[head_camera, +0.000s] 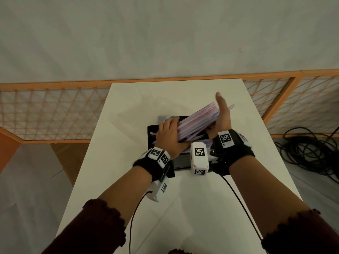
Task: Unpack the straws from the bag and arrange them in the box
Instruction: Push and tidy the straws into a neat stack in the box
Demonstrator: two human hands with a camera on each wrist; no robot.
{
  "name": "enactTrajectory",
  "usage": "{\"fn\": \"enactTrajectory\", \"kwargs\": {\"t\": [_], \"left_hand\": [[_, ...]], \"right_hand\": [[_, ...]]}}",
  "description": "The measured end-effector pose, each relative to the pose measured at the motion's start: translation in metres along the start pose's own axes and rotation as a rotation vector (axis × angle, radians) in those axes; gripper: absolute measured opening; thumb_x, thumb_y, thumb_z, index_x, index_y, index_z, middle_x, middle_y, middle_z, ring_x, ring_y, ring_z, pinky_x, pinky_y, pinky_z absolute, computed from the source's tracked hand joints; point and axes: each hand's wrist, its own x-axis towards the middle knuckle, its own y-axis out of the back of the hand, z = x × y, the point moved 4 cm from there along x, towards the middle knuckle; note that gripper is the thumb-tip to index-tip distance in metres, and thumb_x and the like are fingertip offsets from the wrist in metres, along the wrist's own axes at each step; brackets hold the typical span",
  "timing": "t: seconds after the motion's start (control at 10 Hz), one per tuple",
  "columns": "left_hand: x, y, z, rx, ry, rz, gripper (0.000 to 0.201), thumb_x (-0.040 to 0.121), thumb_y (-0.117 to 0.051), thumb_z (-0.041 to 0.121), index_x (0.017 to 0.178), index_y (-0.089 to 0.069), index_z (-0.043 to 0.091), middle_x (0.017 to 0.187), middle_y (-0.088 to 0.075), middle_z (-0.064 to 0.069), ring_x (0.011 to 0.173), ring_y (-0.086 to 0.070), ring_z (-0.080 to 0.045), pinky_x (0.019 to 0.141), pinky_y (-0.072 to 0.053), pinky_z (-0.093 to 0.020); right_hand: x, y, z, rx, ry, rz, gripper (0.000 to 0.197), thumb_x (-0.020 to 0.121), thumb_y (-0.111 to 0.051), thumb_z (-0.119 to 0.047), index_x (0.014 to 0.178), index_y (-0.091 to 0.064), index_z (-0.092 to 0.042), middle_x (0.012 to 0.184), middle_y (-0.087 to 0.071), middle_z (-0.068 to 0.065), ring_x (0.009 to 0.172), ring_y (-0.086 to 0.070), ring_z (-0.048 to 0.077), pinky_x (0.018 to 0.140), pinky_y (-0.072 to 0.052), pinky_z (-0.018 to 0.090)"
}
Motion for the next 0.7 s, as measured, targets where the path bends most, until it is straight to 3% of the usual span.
{"fn": "enactTrajectory", "kwargs": {"t": [0.1,0.2,0.3,0.4,0.5,0.6,0.7], "left_hand": [[0.001,-0.001,-0.001,0.004,0.006,-0.012,0.082,0.075,-0.07,0.038,0.143,-0.03,0.017,0.142,-0.031,-0.006,0.127,-0.027,-0.029,0.104,-0.032,-0.043],[0.0,-0.002,-0.003,0.002,-0.002,0.004,0.075,0.074,-0.071,0.036,0.139,-0.037,0.019,0.137,-0.034,-0.004,0.123,-0.03,-0.028,0.101,-0.034,-0.038],[0.0,-0.002,-0.003,-0.02,0.002,0.014,0.072,0.072,-0.071,0.031,0.136,-0.04,0.02,0.135,-0.035,-0.004,0.122,-0.031,-0.027,0.101,-0.034,-0.037],[-0.003,0.001,-0.002,-0.039,-0.016,0.014,0.074,0.068,-0.066,0.035,0.136,-0.042,0.021,0.135,-0.035,-0.003,0.122,-0.032,-0.026,0.103,-0.033,-0.038],[-0.006,0.009,0.0,-0.067,-0.079,0.005,0.076,0.064,-0.052,0.04,0.136,-0.042,0.021,0.135,-0.036,-0.003,0.124,-0.032,-0.026,0.105,-0.031,-0.039],[-0.006,0.013,0.003,0.024,-0.134,-0.045,0.074,0.071,-0.039,0.048,0.14,-0.038,0.021,0.14,-0.034,-0.001,0.129,-0.029,-0.024,0.109,-0.026,-0.041],[-0.013,0.007,0.005,0.215,-0.213,-0.123,0.084,0.077,-0.023,0.071,0.144,-0.029,0.02,0.147,-0.028,0.0,0.137,-0.023,-0.022,0.114,-0.019,-0.043]], "right_hand": [[-0.002,0.006,-0.006,0.137,0.043,-0.043,0.108,0.058,-0.056,-0.081,0.137,-0.044,-0.008,0.13,-0.054,0.017,0.114,-0.056,0.032,0.097,-0.045,0.048],[0.001,0.018,-0.012,0.163,0.072,0.034,0.088,0.075,-0.035,-0.081,0.116,-0.057,-0.006,0.107,-0.062,0.016,0.101,-0.059,0.032,0.091,-0.048,0.045],[-0.002,0.026,-0.019,-0.024,0.041,0.091,0.054,0.095,-0.033,-0.053,0.109,-0.057,-0.007,0.109,-0.064,0.017,0.106,-0.058,0.032,0.092,-0.047,0.041],[-0.005,0.034,-0.031,-0.579,0.183,0.233,0.015,0.096,-0.047,-0.017,0.103,-0.057,-0.008,0.101,-0.073,0.004,0.119,-0.055,0.032,0.098,-0.045,0.036],[-0.005,0.037,-0.032,-0.977,0.266,0.249,0.029,0.094,-0.047,-0.008,0.121,-0.055,-0.002,0.121,-0.063,0.015,0.117,-0.055,0.031,0.094,-0.044,0.033],[-0.013,0.037,-0.026,-0.772,0.253,0.253,0.034,0.093,-0.041,-0.005,0.12,-0.058,0.004,0.125,-0.059,0.022,0.118,-0.054,0.035,0.097,-0.045,0.038],[-0.012,0.038,-0.025,-0.876,0.245,0.238,0.032,0.094,-0.038,-0.004,0.119,-0.056,0.003,0.125,-0.057,0.021,0.115,-0.054,0.035,0.094,-0.044,0.035]]}}
